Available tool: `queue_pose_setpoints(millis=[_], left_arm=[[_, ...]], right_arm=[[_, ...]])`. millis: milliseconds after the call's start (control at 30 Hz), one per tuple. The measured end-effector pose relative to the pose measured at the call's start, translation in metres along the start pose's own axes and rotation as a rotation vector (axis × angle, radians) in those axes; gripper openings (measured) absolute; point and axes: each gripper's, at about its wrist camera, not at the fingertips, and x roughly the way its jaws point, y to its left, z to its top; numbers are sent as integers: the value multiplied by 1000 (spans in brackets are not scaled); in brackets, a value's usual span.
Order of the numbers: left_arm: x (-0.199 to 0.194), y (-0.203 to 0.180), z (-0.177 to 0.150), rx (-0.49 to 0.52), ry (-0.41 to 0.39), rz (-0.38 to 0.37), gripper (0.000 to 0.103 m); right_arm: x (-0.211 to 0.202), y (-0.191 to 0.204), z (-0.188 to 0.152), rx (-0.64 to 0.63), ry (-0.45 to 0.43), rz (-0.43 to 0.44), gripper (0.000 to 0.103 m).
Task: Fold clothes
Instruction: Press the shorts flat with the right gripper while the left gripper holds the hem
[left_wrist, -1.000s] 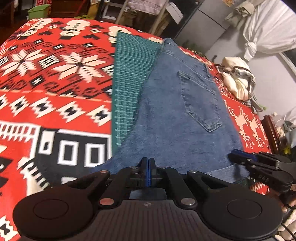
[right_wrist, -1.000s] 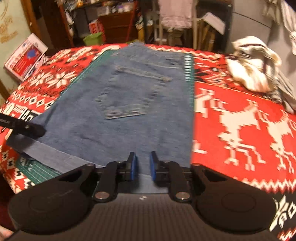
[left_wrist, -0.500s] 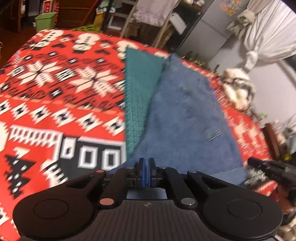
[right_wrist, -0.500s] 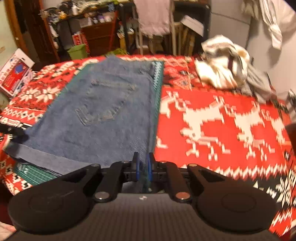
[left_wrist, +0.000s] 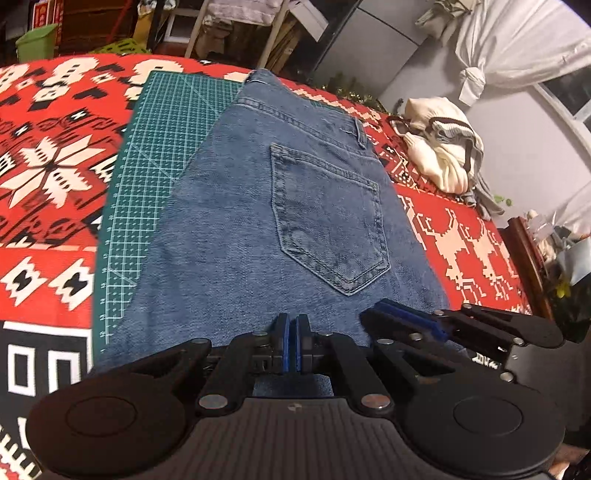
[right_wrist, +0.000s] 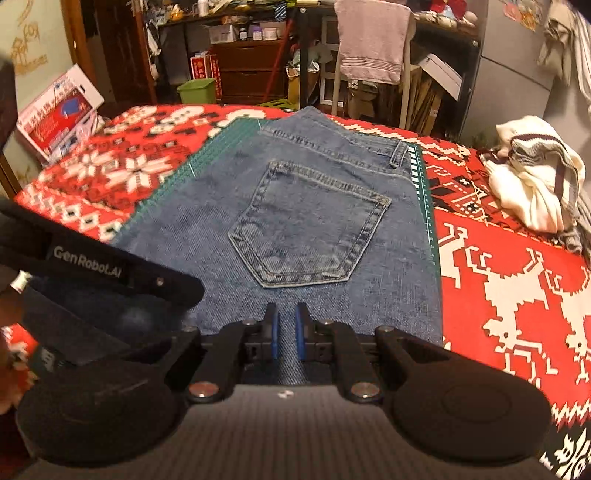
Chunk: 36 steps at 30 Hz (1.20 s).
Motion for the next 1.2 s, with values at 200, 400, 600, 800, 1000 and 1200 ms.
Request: queue_pose_setpoints(millis=[200,400,600,800,1000,1200], left_arm=[[0,6,-4,14,-21,-10,3],[-1,4,-5,36,-21,-5,3],[0,0,-4,71,-14,7,3],[0,-4,-6,106,-26,22,3],[1,-10,-7,153,-33,48,3],[1,-6,-5,124,-24,29,3]], right_arm=[[-7,-14,-12,21,-16,-22,16],[-19,-27,-27,19,-25,-67,21],[-34,-36,-31,40,-43,-84,22],[-49,-45,-34,61,-60,-101,23],[-48,-43,-17,56,-101,-87,24],[-8,-34,4,49,-73,-80,24]])
